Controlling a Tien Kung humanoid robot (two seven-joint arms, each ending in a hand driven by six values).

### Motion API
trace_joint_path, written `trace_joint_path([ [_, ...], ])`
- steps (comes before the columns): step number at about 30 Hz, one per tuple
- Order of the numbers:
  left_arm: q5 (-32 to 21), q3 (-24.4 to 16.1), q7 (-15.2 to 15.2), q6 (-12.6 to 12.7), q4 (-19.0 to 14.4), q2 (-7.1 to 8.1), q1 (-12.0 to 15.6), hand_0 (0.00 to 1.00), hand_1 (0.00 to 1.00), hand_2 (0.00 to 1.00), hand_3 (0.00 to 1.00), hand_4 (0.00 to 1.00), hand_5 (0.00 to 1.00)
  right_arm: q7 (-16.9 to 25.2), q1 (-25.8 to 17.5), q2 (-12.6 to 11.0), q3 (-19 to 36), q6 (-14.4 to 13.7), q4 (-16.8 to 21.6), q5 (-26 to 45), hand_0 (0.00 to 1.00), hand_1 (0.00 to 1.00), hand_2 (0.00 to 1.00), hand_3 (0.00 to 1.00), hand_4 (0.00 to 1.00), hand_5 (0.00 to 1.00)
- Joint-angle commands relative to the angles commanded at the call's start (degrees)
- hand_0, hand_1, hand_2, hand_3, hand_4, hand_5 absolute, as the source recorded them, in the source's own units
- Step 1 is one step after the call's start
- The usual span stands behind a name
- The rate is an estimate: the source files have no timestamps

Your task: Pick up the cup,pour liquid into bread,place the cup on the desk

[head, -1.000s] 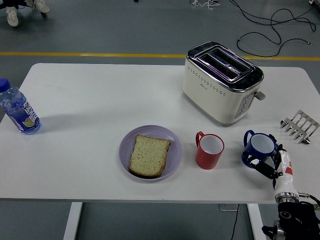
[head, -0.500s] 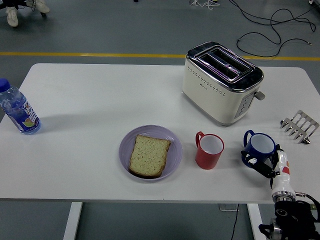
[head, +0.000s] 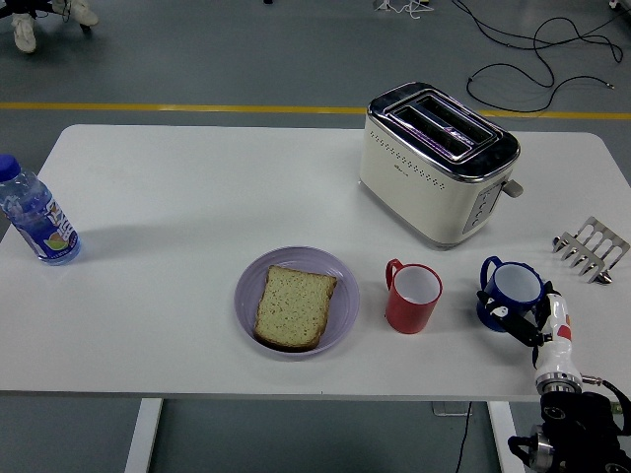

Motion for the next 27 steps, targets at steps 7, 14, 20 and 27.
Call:
trace_joint_path([
  [7,-0.1,0.1,0.0,0.0,0.0,0.04,0.0,0.659,0.702,0.724,0.619,0.368,0.929,1.9,0.4,0.1,-0.7,-1.6,-1.1,3.0,0.712,0.623,0.683,0.713,0.953,0.141],
  [14,0.6,-0.6,0.1,0.0,0.0,0.05,-0.1,0.66,0.703,0.724,0.619,0.368,0.929,3.1,0.8,0.2,-0.8,-1.6,-1.9,5.6,0.616,0.543,0.601,0.615,0.868,0.102],
  [20,0.6,-0.6,0.1,0.0,0.0,0.06,-0.2,0.658,0.703,0.724,0.619,0.368,0.928,4.4,0.8,0.1,-0.9,-1.6,-1.8,6.7,0.579,0.524,0.584,0.589,0.818,0.081],
  [27,0.7,-1.1,0.0,0.0,0.0,0.06,-0.1,0.658,0.703,0.724,0.619,0.368,0.928,5.9,0.7,0.1,-0.2,-1.6,-0.9,7.4,0.494,0.471,0.535,0.534,0.797,0.082],
])
